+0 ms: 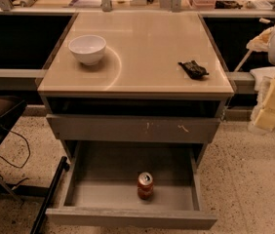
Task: Pick coke can from middle drawer and place on counter
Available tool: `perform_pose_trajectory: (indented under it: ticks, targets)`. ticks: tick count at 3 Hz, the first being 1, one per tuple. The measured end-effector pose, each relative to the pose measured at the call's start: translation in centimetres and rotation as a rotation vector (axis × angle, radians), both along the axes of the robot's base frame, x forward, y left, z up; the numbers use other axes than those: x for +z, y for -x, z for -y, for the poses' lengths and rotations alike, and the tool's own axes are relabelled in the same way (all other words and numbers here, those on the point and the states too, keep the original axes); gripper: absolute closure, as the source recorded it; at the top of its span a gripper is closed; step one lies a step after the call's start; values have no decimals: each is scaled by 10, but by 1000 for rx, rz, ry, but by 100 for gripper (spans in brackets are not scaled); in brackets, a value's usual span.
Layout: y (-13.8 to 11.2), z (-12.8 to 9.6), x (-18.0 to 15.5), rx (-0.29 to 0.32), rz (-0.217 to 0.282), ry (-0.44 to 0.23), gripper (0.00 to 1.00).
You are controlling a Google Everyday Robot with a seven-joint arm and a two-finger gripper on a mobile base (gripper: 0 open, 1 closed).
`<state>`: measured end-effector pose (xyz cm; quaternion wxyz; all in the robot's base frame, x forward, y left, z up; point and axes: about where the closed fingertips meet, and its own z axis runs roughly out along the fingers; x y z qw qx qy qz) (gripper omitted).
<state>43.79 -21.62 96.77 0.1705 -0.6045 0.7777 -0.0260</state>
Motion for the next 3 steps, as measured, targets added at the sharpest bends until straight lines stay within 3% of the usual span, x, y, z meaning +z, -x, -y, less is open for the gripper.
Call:
perform_pose_trajectory:
  ticks: [1,2,3]
  targets:
    - [3,5,-57,1,-51,-116,0]
    - [12,7,-150,-50,-169,-261,0]
    - [29,0,-237,-92,-332,-396,0]
